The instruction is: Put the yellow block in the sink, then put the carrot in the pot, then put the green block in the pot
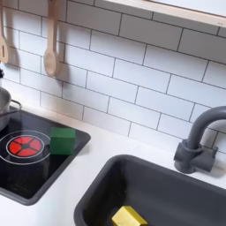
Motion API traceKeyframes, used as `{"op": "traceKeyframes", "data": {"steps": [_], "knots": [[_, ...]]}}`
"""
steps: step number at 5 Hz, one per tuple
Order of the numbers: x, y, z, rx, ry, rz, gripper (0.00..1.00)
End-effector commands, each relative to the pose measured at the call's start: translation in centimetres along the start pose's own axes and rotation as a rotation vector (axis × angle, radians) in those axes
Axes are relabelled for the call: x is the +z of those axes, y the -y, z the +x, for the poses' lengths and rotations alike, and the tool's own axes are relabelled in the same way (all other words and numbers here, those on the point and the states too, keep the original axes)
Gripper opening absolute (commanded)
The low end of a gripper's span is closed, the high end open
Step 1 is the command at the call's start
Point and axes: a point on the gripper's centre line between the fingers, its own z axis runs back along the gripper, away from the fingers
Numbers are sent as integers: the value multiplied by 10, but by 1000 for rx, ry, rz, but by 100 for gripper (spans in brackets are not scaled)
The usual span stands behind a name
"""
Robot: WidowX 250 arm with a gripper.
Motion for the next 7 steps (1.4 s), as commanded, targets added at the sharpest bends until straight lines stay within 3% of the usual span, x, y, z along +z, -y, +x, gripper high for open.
{"op": "traceKeyframes", "data": {"steps": [1,3,4,6,7], "knots": [[6,16,-14,-40,-5,-26,100],[8,55,-43,-131,-32,-60,100],[8,61,-50,-143,-33,-55,100],[-13,81,-59,-128,-64,-46,100],[-19,89,-60,-112,-87,-59,100]]}}
